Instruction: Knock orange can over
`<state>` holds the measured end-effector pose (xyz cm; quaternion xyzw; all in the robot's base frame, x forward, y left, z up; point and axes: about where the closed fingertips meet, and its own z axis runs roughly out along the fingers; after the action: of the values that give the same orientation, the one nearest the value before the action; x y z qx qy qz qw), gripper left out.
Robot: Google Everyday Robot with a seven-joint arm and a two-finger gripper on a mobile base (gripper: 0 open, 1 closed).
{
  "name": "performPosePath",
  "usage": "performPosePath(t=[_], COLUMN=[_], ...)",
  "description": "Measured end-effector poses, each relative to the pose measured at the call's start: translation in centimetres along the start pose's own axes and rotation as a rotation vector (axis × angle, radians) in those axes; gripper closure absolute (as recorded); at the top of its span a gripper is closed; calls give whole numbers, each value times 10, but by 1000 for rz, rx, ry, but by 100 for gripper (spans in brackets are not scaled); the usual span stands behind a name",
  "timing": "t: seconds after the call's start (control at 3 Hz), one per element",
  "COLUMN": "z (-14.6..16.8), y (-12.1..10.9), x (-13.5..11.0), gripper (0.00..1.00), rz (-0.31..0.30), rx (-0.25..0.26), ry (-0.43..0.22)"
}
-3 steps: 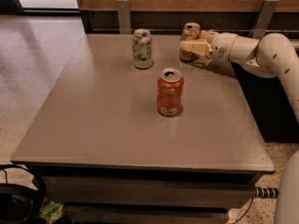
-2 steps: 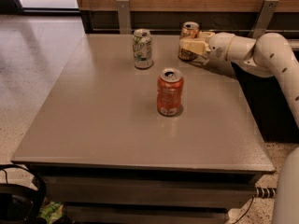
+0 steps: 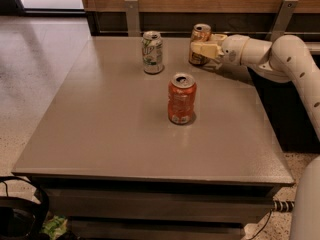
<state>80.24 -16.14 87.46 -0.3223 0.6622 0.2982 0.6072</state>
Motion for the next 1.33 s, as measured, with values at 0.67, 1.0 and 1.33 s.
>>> performPosePath(t=[0.67,1.0,1.33], z=[-25,-42,-56], y=[11,21,32], x=[-26,-44,-50], gripper=[100,100,100], rz=[-42,-79,-104], rx=[31,58,82], ry=[110,205,315])
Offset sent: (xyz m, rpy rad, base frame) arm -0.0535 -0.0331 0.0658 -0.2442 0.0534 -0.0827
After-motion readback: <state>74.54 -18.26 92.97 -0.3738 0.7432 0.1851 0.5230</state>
